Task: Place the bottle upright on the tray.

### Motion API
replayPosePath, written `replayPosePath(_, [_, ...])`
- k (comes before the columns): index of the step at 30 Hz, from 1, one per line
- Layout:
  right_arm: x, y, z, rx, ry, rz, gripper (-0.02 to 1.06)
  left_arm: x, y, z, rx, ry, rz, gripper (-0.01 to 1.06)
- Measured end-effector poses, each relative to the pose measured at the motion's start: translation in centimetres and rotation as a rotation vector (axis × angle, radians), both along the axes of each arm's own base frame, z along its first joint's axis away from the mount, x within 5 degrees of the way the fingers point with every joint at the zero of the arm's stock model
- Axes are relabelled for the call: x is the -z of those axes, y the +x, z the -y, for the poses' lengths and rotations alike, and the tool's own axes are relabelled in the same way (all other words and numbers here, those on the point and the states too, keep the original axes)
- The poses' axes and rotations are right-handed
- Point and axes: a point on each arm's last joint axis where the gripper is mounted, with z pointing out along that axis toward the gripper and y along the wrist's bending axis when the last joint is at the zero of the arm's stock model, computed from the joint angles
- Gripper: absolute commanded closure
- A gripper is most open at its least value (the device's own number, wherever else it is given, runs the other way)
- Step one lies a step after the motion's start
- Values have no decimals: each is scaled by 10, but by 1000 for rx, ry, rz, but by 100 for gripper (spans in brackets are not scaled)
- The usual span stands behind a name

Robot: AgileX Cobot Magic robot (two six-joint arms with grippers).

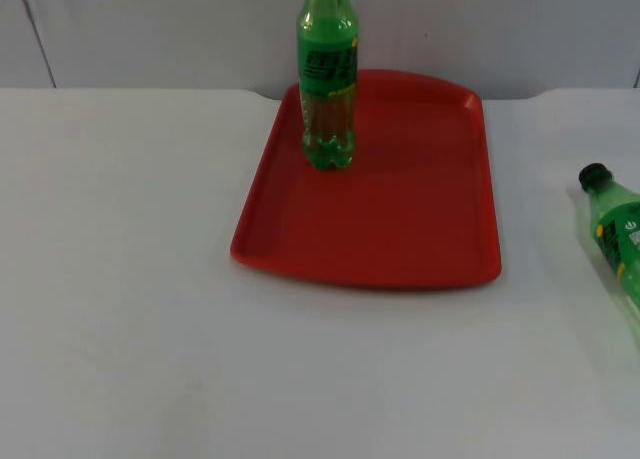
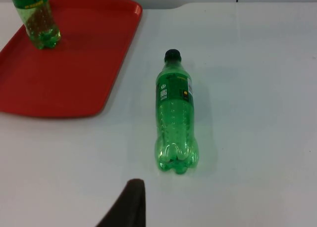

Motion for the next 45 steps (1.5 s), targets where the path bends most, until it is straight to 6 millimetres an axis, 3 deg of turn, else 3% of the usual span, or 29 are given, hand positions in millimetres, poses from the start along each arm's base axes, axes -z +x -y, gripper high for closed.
replayPosePath(6, [0, 0, 0, 0, 0, 0, 2, 39, 22, 3, 0, 18, -142, 15])
replayPosePath(9, [0, 0, 0, 0, 0, 0, 2, 47, 26, 3, 1, 21, -174, 15])
replayPosePath(45, [0, 0, 0, 0, 0, 0, 2, 47, 26, 3, 1, 20, -165, 15])
